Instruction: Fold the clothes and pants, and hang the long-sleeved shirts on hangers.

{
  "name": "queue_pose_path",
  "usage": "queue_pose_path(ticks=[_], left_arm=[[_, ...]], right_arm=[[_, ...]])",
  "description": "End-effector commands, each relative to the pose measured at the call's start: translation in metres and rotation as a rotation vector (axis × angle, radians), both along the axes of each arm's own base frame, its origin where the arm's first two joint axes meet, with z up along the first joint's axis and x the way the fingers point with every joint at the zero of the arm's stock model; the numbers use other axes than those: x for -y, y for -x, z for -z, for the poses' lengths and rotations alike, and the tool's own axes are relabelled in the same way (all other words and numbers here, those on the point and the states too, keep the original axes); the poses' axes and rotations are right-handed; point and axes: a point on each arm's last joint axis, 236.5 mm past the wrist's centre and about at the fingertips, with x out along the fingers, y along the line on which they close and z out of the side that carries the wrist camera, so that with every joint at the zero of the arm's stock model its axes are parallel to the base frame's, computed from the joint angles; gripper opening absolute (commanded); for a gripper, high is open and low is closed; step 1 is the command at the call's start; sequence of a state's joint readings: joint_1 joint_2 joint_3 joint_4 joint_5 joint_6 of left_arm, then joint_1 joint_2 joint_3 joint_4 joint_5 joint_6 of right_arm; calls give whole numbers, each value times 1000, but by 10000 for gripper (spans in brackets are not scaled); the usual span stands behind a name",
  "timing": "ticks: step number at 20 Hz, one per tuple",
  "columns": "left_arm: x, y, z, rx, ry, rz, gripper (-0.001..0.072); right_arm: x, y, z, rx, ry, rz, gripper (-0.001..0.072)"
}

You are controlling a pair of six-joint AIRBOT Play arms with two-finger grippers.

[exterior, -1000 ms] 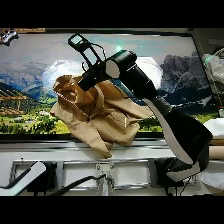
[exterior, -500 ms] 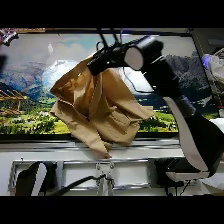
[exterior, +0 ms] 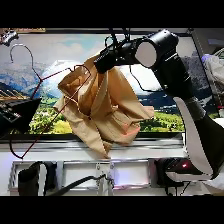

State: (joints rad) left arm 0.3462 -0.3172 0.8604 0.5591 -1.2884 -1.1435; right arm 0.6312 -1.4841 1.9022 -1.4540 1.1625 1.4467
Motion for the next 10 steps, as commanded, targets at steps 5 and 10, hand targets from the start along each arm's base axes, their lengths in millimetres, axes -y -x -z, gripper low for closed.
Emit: queue_pose_path(ticks=[5,10], left_arm=[[20,-20,5,-22,70,149,12],[26,-42,21,-70,97,219,11]], right_arm=[[-5,14,-1,-47,-24,-28,32],[-4,19,-1,-62,-21,-34,32]])
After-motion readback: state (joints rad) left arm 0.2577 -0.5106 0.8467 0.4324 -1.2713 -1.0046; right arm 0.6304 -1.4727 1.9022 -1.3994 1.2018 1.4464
